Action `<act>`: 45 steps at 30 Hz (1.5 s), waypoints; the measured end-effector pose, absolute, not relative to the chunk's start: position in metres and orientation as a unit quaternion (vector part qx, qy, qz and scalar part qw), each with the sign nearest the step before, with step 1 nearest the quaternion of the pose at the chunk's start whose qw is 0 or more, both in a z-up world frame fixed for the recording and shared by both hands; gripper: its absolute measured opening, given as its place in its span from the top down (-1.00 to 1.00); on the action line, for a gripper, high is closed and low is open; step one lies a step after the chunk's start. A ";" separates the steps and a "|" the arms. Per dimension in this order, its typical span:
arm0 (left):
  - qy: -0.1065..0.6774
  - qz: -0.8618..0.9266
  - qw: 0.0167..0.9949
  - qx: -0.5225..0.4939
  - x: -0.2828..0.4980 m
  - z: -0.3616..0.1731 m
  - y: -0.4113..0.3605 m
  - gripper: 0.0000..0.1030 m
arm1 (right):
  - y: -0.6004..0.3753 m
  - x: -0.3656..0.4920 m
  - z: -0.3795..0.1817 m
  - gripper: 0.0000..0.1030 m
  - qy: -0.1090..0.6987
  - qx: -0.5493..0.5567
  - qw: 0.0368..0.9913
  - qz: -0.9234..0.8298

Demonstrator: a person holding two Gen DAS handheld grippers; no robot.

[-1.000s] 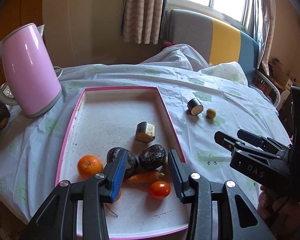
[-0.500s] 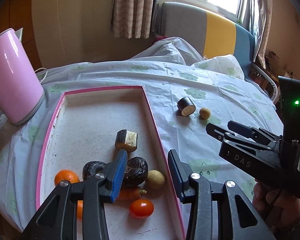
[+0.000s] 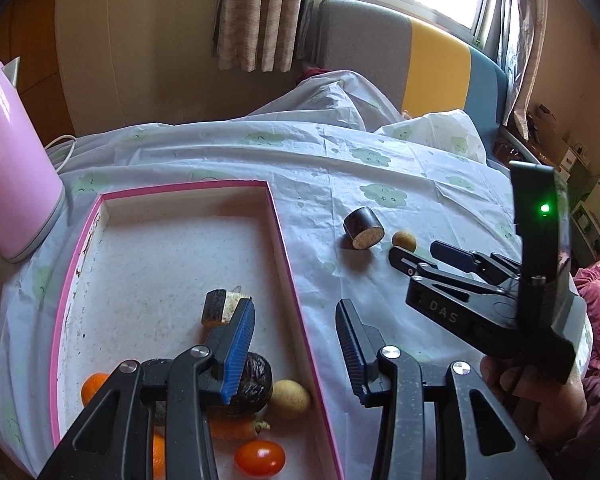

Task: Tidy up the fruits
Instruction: 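Move both tools toward the dark cylinder slice and the small yellow fruit, then grasp the small yellow fruit with the right tool while the left tool grasps the dark cylinder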

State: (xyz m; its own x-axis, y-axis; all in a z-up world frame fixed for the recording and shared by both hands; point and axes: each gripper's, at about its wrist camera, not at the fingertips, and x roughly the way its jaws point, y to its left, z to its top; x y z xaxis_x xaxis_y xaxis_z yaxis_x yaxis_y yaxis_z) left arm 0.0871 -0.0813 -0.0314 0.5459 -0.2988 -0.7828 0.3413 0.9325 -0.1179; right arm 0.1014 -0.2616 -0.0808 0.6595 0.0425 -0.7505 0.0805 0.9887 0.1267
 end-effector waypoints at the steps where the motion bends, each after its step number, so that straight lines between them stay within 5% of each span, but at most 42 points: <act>1: 0.442 -0.183 0.878 0.023 0.089 -0.032 -0.083 0.17 | -0.262 0.105 -0.083 -0.05 0.415 0.074 0.907 -0.012; 3: 0.444 -0.184 0.877 0.022 0.093 -0.032 -0.086 0.17 | -0.263 0.112 -0.088 0.00 0.419 0.070 0.905 -0.015; 6: 0.447 -0.189 0.874 0.020 0.098 -0.033 -0.093 0.17 | -0.264 0.123 -0.094 0.43 0.431 0.062 0.900 -0.014; 8: 0.449 -0.193 0.872 0.019 0.102 -0.034 -0.098 0.17 | -0.264 0.126 -0.095 0.50 0.430 0.062 0.900 -0.012; 37: 0.525 -0.188 0.830 -0.031 0.184 -0.079 -0.180 0.03 | -0.292 0.098 -0.100 0.51 0.418 0.075 0.903 -0.058; 45: 0.493 -0.190 0.849 0.003 0.181 -0.089 -0.186 0.26 | -0.294 0.098 -0.100 0.51 0.419 0.081 0.903 -0.055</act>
